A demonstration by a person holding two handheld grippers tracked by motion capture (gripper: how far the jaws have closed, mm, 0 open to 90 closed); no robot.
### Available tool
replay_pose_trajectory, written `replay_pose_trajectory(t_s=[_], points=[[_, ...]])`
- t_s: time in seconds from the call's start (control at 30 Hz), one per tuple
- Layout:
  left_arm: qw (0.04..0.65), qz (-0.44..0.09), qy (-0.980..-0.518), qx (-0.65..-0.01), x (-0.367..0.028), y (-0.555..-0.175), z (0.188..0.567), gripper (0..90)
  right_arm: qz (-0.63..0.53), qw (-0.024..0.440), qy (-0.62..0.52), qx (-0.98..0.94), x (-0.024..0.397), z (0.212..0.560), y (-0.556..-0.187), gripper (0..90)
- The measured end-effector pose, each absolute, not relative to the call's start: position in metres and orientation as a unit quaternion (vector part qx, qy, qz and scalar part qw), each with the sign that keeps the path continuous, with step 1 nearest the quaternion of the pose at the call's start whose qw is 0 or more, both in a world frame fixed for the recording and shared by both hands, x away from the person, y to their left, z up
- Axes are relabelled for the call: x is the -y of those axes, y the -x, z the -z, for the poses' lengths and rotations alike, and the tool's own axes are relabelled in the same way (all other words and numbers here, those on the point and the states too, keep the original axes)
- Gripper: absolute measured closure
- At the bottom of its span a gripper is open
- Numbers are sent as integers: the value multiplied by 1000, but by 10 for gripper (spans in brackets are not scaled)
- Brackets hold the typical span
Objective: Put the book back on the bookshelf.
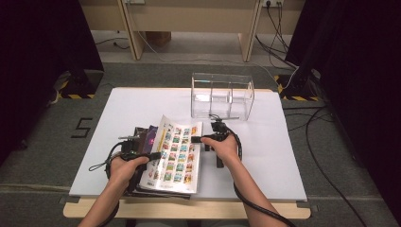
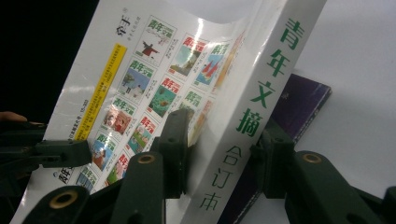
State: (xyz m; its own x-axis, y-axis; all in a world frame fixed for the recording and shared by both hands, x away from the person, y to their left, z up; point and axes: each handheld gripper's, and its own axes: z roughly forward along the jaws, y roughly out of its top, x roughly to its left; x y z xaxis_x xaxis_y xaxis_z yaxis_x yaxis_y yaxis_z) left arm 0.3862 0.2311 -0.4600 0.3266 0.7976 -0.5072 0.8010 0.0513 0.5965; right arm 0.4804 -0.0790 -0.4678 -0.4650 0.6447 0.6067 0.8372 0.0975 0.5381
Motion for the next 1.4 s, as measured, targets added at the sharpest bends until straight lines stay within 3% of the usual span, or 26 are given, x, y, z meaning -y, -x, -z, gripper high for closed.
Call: replay_pose_trajectory(t_s=[0.47,0.7,0.83,1.4], points=[[434,-8,-701,-566,-222,-386,455,746,445,95,509,731,83,455,-473,648],[432,-38,-695,-573,-230,-379,456,585,480,120,510,704,90,449,-475,700],[456,-75,-662,-591,-244,-364,447,505,481,107,512,704,92,439,-476,723],[470,-86,-654,-586,-242,-350,454,499,507,51,485,711,94,410,-467,740]])
